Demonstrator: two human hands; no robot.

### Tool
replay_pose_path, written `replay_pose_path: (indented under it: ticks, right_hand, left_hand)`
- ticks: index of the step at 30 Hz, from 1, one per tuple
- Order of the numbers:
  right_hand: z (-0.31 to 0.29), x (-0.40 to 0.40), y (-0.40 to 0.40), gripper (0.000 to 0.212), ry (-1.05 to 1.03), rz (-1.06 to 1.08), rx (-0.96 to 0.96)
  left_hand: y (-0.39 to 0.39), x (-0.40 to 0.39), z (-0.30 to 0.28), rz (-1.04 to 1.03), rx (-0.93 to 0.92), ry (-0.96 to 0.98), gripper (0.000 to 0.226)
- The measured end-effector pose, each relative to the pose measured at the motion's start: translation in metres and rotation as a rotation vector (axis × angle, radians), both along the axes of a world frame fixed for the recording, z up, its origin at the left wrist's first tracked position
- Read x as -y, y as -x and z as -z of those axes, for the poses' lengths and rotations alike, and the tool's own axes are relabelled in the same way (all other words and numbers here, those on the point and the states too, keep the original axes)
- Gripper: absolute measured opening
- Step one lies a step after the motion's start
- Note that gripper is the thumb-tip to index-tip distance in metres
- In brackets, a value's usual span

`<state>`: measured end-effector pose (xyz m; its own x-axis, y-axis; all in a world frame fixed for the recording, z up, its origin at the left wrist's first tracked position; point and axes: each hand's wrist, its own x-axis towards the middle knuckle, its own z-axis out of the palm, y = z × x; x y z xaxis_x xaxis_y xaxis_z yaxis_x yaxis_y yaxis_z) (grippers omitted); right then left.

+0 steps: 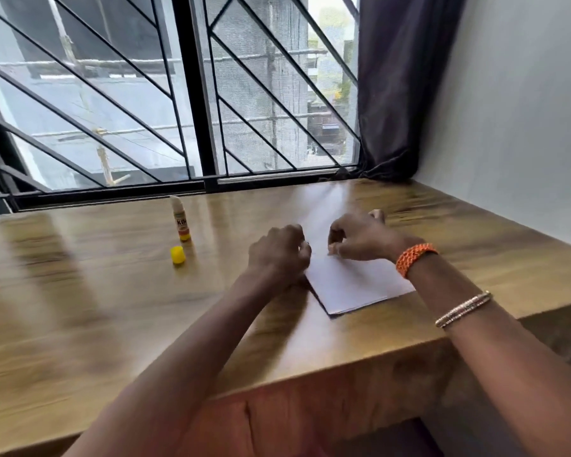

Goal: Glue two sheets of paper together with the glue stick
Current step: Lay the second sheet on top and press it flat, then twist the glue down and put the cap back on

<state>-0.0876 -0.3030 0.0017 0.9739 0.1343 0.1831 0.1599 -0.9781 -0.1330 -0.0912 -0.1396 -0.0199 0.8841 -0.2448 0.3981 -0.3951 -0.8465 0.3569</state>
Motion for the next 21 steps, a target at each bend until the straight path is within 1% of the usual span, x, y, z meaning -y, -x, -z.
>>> replay_pose_path:
  ticks: [3, 6, 9, 11, 12, 13, 15, 16, 18, 21]
  right_hand:
    - [-0.008, -0.031, -0.017, 0.019, -0.023, -0.075, 0.084]
    - [-0.010, -0.079, -0.037, 0.021, -0.130, -0.216, 0.146]
    - [-0.007, -0.127, -0.059, 0.024, -0.212, -0.285, 0.118]
    - [-0.001, -0.148, -0.068, 0.024, -0.240, -0.275, 0.083]
    - [0.001, -0.161, -0.075, 0.025, -0.255, -0.273, 0.068]
    - [0.005, -0.169, -0.081, 0.026, -0.255, -0.258, 0.045]
    - [0.014, -0.174, -0.083, 0.028, -0.211, -0.225, -0.004]
    - [0.018, -0.178, -0.089, 0.029, -0.202, -0.231, -0.012]
    - [0.022, -0.178, -0.097, 0.031, -0.164, -0.244, -0.009]
    - [0.029, -0.171, -0.101, 0.031, -0.142, -0.271, 0.034]
  left_hand:
    - [-0.002, -0.024, -0.010, -0.065, 0.080, 0.068, 0.022]
    - [-0.009, -0.069, -0.018, -0.219, 0.154, 0.136, 0.022]
    - [-0.022, -0.121, -0.015, -0.378, 0.228, 0.222, 0.020]
    - [-0.033, -0.145, -0.007, -0.454, 0.259, 0.244, 0.022]
    - [-0.041, -0.158, -0.003, -0.491, 0.238, 0.233, 0.027]
    - [-0.049, -0.167, 0.002, -0.514, 0.176, 0.202, 0.035]
    - [-0.062, -0.173, 0.012, -0.504, 0.016, 0.147, 0.049]
    - [-0.072, -0.178, 0.016, -0.494, -0.033, 0.153, 0.053]
    - [-0.090, -0.180, 0.016, -0.473, -0.103, 0.235, 0.055]
    - [-0.106, -0.182, 0.013, -0.446, -0.165, 0.370, 0.047]
